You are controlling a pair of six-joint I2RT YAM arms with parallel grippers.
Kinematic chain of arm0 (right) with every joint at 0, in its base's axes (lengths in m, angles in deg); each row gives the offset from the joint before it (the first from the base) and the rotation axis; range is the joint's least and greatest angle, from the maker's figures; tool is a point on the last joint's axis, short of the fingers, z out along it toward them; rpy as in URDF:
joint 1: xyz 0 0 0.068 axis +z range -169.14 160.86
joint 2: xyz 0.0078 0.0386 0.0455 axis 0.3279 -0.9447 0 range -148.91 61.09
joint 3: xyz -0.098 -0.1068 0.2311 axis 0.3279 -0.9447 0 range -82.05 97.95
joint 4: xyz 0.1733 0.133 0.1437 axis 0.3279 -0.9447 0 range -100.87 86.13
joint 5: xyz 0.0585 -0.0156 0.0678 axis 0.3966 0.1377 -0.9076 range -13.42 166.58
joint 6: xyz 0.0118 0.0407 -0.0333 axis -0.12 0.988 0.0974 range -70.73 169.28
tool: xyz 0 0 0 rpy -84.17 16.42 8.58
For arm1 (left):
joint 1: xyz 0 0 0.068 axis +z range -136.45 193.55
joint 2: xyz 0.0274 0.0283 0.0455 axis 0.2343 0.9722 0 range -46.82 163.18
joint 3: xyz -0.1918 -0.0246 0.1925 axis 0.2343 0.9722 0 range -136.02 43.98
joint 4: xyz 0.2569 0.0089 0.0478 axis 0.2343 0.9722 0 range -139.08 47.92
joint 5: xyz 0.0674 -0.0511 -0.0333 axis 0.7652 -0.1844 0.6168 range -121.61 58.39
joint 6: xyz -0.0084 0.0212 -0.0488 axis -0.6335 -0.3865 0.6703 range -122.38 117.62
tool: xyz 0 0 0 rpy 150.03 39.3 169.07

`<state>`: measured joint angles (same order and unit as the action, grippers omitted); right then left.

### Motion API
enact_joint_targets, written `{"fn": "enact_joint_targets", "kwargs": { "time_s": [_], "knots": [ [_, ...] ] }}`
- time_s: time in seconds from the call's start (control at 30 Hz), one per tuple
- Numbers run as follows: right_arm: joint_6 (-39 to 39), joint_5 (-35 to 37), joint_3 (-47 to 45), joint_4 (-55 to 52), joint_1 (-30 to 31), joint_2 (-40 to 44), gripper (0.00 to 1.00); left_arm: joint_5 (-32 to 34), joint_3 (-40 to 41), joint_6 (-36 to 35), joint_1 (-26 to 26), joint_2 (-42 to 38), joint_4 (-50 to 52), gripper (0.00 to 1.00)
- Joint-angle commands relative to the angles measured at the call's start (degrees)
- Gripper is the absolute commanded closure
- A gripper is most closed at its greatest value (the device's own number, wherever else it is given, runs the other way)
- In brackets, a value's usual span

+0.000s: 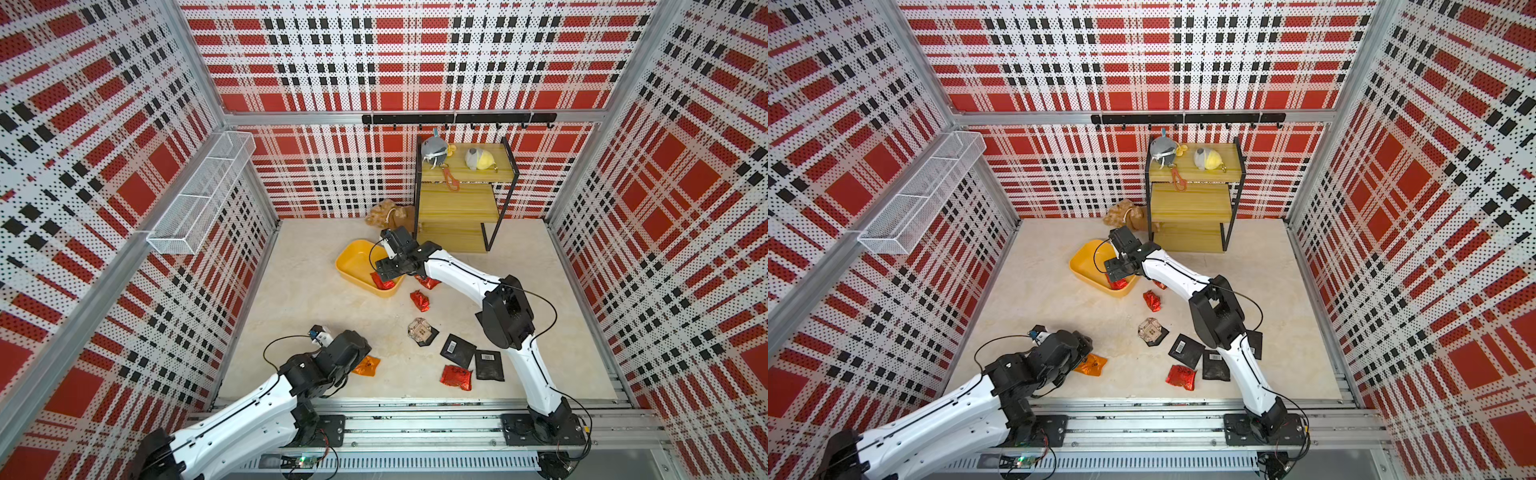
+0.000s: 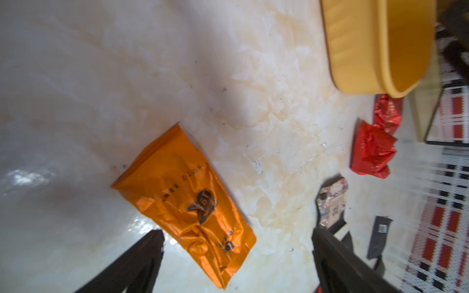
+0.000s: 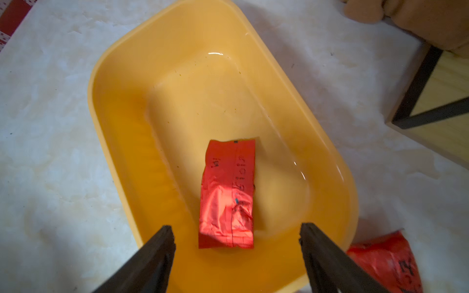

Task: Put the tea bags into the storage box
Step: Place the tea bag in the storage box, then pick up the tea bag from the center of the board.

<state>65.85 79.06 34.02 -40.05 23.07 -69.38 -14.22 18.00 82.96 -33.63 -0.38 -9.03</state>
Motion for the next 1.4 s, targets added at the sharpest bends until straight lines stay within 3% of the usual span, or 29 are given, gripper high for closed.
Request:
{"fn": "enact_joint_targets", "kwargs": {
  "time_s": [0.0,0.23,0.47,0.67,0.9,1.37],
  "knots": [
    [-0.3,4.5,-1.3,1.3,0.0,7.8,0.16,0.7,-4.6,0.4,-1.0,6.1,5.5,0.01],
    [-1.2,8.0,-8.6,-0.1,-1.9,18.4,0.15,2.0,-9.0,3.7,-2.6,9.2,7.9,0.01],
    [-1.5,7.3,-19.5,0.4,-7.4,28.6,0.15,-4.3,-5.0,4.5,0.4,4.6,7.5,0.03],
    [-1.6,7.2,-26.6,1.3,-8.9,34.3,0.15,-9.7,-5.1,-3.4,9.2,4.1,5.1,0.06],
    [-1.4,6.0,-29.1,1.5,-10.3,34.3,0.15,-13.9,-9.5,-15.7,16.9,14.2,6.0,0.04],
    [-2.3,5.0,-30.3,1.5,-12.8,35.1,0.15,-14.2,-5.0,-13.8,16.9,16.1,2.1,0.04]
  ]
}}
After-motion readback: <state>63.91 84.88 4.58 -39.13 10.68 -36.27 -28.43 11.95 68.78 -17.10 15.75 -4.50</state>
